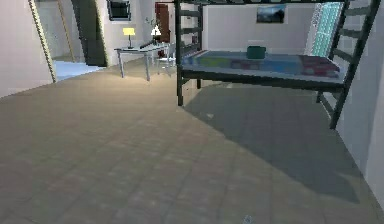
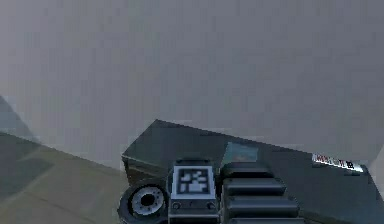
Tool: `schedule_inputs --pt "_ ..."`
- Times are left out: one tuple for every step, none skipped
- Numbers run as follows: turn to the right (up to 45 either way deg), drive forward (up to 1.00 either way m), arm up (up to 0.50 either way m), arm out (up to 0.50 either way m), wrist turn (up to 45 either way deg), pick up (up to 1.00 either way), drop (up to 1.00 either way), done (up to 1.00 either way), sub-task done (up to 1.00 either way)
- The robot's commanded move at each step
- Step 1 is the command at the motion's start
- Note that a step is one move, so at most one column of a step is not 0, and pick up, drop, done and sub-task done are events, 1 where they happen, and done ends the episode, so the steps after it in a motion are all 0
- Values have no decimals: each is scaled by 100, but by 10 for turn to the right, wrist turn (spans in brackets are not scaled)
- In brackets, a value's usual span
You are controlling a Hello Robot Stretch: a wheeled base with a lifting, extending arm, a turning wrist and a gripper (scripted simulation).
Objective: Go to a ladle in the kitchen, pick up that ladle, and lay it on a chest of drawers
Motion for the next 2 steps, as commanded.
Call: schedule_inputs --pt "450 0 0 0 0 0 0 0 0" --pt "450 0 0 0 0 0 0 0 0"
